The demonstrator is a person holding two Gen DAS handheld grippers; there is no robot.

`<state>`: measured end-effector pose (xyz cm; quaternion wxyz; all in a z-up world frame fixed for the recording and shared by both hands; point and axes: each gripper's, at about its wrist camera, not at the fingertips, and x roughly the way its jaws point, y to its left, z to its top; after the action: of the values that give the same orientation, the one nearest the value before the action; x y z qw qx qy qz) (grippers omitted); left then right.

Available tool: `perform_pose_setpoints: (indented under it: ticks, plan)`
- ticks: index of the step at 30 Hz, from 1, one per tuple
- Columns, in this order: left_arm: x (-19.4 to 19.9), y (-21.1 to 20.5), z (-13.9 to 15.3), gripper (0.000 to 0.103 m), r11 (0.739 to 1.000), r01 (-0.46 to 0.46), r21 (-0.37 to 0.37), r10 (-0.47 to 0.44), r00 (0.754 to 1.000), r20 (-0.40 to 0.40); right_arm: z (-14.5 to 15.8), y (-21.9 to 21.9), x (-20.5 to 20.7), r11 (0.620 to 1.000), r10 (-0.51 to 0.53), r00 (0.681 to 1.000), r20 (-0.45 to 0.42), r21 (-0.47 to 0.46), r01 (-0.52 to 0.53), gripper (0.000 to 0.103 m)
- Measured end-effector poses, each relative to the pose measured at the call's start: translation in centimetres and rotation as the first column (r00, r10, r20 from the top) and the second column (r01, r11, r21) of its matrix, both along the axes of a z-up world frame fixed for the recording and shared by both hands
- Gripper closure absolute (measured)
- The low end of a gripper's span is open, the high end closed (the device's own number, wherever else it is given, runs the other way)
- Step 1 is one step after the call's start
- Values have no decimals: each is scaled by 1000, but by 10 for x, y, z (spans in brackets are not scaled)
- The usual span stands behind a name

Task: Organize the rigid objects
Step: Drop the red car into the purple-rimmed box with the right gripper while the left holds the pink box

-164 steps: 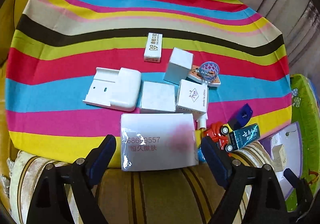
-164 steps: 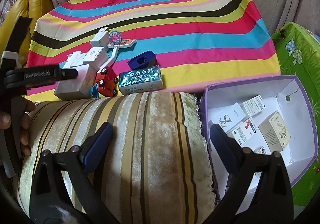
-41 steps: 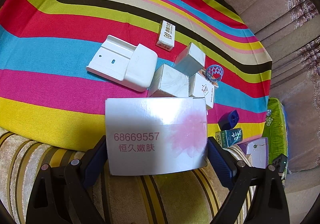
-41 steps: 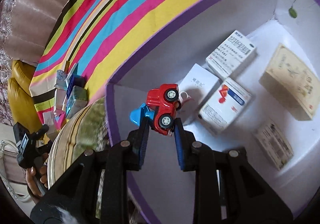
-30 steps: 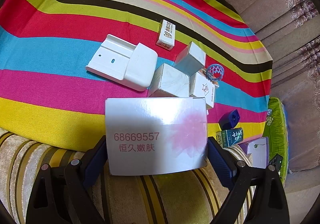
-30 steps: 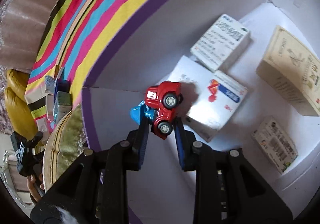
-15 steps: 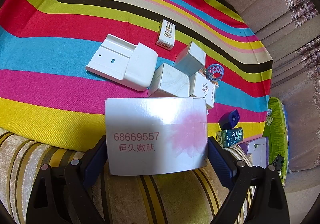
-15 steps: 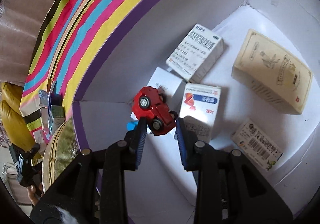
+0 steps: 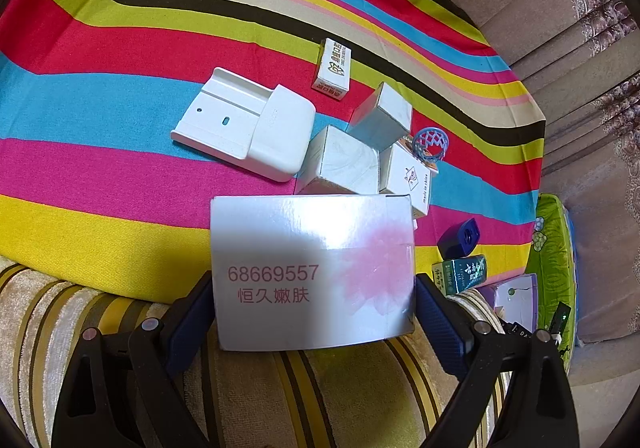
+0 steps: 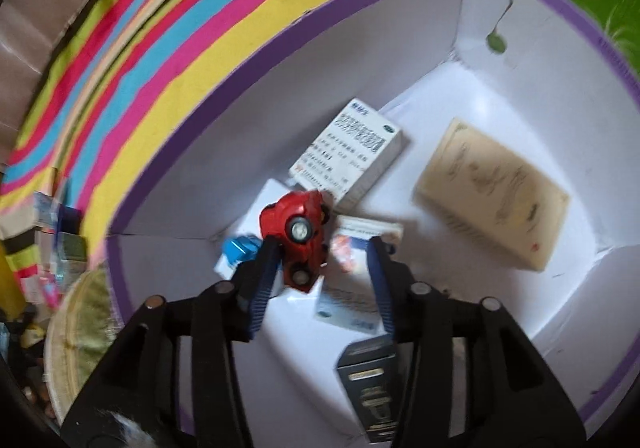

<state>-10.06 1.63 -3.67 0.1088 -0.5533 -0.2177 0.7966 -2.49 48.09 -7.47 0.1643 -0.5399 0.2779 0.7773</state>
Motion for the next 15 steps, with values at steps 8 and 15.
perform_pose_setpoints:
  ticks: [8, 15]
  plan:
    - [0, 0, 0, 9, 1000, 0, -1, 0, 1000, 1, -7, 6, 11, 995, -32, 995, 94, 102, 22, 39]
    - [1, 0, -2, 9, 1000, 1, -5, -1, 1000, 3, -8, -3, 1, 967, -26, 979, 202, 254, -27, 33]
